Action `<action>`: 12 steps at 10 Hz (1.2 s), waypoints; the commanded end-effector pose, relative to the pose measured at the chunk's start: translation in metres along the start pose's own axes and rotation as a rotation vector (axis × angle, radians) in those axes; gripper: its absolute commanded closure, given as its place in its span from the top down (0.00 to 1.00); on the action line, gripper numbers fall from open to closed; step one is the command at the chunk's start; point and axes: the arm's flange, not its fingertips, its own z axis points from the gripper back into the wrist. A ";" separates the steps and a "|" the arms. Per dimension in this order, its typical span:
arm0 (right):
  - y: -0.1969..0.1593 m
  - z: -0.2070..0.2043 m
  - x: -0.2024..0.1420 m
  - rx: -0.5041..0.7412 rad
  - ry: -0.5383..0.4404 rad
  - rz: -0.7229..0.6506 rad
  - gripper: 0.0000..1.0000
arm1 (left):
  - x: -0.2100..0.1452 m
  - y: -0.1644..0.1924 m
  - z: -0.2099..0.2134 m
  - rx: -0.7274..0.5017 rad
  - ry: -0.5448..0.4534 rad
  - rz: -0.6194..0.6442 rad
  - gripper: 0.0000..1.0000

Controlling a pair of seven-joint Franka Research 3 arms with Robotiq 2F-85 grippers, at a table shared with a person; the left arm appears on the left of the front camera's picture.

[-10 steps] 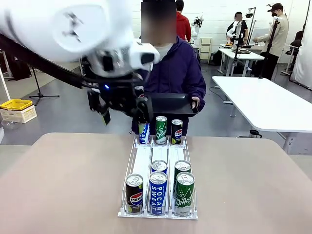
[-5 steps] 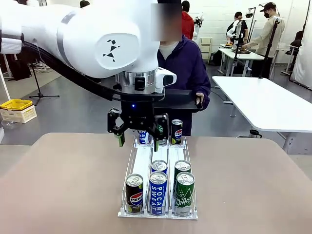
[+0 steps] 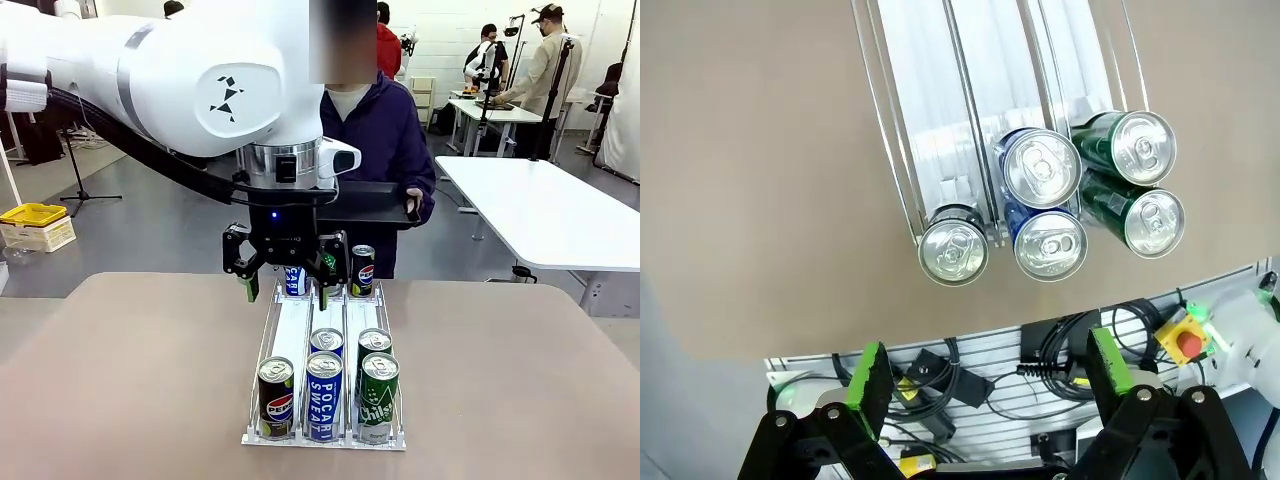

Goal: Retrieve and hand over the desired beverage to the person.
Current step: Pick up another can of the same type that the person held from the Automatic Can Dispenser.

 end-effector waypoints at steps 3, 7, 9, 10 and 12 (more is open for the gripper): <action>-0.002 -0.002 0.000 0.035 -0.016 0.007 1.00 | -0.001 0.000 0.000 0.018 -0.011 0.007 1.00; -0.002 -0.002 0.000 0.035 -0.016 0.007 1.00 | -0.007 -0.022 -0.021 0.032 0.024 0.065 1.00; -0.002 -0.002 0.000 0.035 -0.016 0.007 1.00 | -0.014 -0.036 -0.031 0.033 0.021 0.132 1.00; -0.002 -0.002 0.000 0.035 -0.016 0.007 1.00 | -0.014 -0.040 -0.038 0.049 0.019 0.164 1.00; -0.002 -0.002 0.000 0.035 -0.016 0.007 1.00 | -0.012 -0.042 -0.056 0.039 0.025 0.150 1.00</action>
